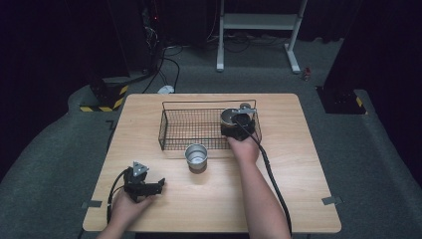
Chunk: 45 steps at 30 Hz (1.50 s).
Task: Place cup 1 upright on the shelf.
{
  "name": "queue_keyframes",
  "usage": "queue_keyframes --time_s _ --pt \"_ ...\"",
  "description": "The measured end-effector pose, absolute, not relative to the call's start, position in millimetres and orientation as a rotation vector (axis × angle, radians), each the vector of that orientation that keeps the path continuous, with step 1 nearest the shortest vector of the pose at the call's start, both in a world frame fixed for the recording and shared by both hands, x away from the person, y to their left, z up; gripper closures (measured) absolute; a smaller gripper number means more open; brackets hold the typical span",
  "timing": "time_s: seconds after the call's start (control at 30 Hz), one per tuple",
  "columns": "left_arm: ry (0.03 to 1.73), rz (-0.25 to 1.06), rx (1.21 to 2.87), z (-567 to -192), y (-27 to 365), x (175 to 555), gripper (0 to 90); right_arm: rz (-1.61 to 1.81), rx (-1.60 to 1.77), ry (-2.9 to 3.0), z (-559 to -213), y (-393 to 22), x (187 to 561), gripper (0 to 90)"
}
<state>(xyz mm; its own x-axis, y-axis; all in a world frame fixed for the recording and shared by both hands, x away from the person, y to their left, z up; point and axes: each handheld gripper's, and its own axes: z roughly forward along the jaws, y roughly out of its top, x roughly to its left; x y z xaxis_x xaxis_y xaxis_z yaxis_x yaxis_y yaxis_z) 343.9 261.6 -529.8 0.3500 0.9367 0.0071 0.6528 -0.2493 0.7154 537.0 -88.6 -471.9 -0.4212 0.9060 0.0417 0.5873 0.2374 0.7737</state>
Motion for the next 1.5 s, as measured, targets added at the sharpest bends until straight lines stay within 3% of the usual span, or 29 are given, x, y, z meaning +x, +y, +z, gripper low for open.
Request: queue_keyframes --time_s 0.4,0.7,1.5 --pt "1.380 0.590 1.995 -529.8 261.6 343.9 4.9 1.015 1.356 2.104 -469.2 -89.9 535.9 14.5" --pt "1.380 0.590 1.996 -529.8 261.6 343.9 4.9 0.999 1.308 2.104 -463.8 -88.3 531.3 7.8" --pt "1.380 0.593 1.994 -529.9 261.4 343.8 5.0 1.064 1.286 2.087 -457.3 -105.2 510.8 6.8"
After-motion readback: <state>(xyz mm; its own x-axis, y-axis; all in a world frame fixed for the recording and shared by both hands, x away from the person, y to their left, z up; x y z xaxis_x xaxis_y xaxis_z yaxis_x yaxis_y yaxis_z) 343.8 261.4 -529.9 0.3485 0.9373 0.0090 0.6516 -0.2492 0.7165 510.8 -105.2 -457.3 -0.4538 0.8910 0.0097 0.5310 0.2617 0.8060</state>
